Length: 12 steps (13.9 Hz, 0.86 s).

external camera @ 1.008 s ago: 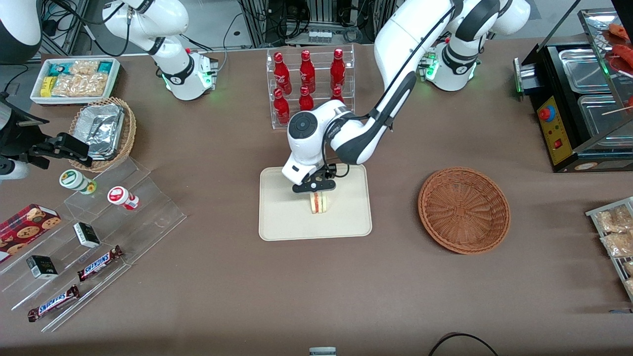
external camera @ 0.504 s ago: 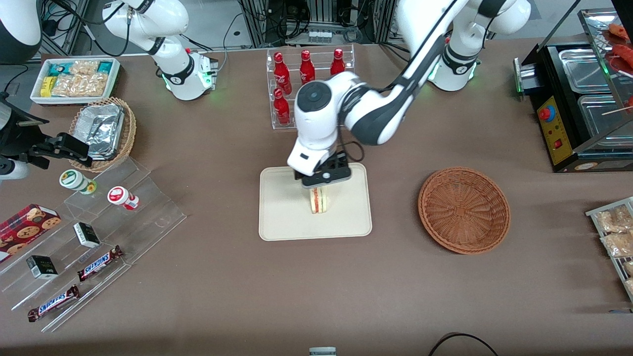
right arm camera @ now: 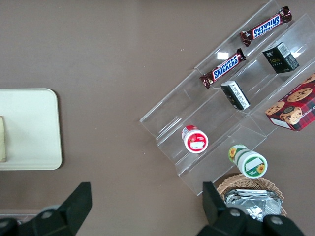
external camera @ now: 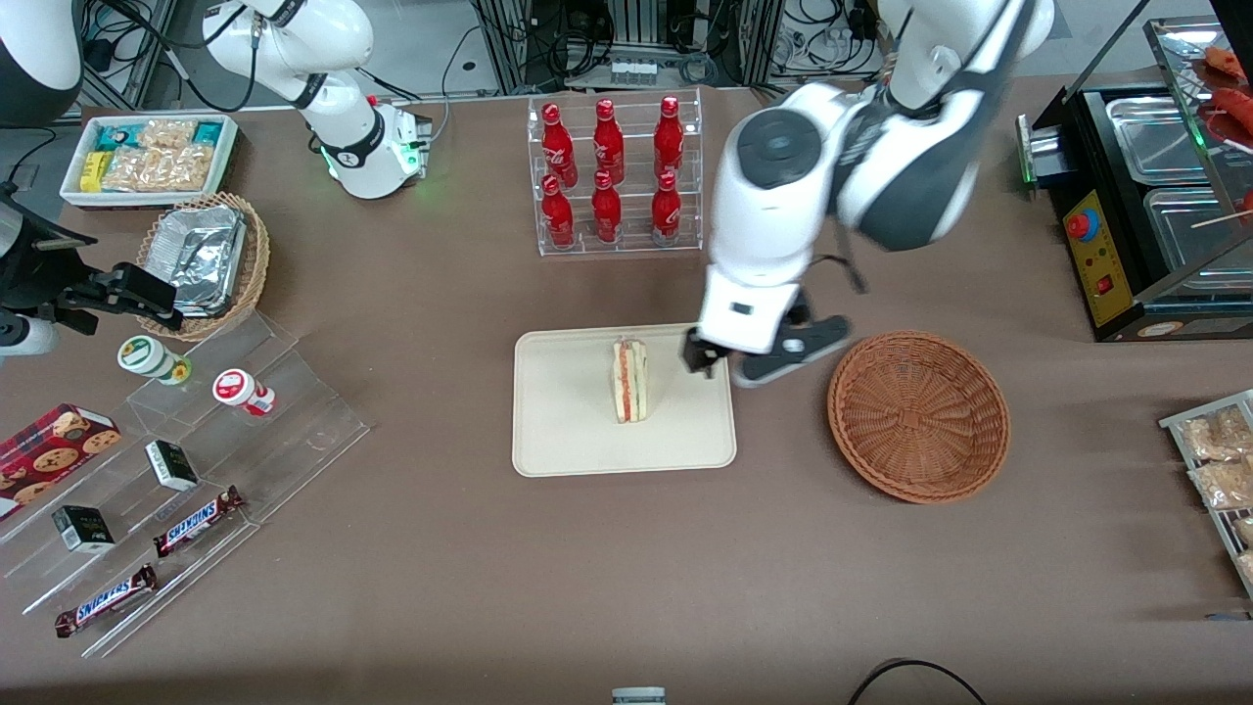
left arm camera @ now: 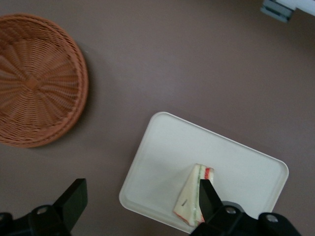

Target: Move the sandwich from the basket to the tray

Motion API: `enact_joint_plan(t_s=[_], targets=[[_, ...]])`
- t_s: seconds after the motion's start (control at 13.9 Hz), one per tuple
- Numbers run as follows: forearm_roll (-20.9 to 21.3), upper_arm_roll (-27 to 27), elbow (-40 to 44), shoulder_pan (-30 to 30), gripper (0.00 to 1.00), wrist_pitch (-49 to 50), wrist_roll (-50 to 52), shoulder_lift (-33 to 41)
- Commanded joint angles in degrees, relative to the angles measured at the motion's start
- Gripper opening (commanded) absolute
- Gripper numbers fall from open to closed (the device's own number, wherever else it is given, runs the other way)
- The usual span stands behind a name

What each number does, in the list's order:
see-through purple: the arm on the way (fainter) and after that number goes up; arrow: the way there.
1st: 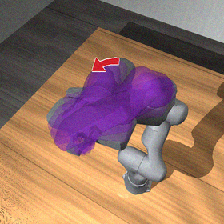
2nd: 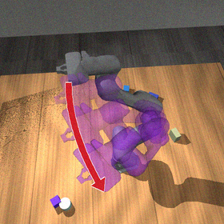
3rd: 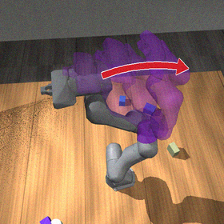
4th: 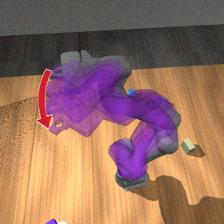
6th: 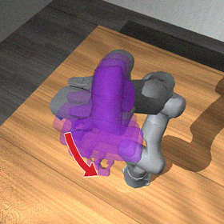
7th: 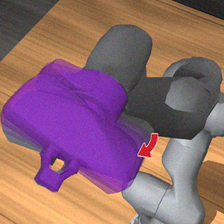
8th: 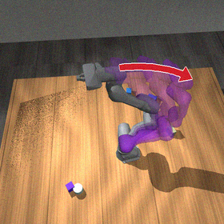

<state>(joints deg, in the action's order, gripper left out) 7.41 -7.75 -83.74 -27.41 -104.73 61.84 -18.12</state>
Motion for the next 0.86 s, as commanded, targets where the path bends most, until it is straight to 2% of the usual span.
enact_joint_plan(t_s=[0.0, 0.22, 0.79], targets=[[-3.7, -0.6, -2.0, 5.6, 1.0, 5.3, -8.1, 5.1], [-6.4, -0.6, -2.0, 12.8, 1.0, 11.3, -19.7, 8.3], [-7.8, -0.4, -8.2, 26.7, 1.0, 19.1, -44.4, 18.5]])
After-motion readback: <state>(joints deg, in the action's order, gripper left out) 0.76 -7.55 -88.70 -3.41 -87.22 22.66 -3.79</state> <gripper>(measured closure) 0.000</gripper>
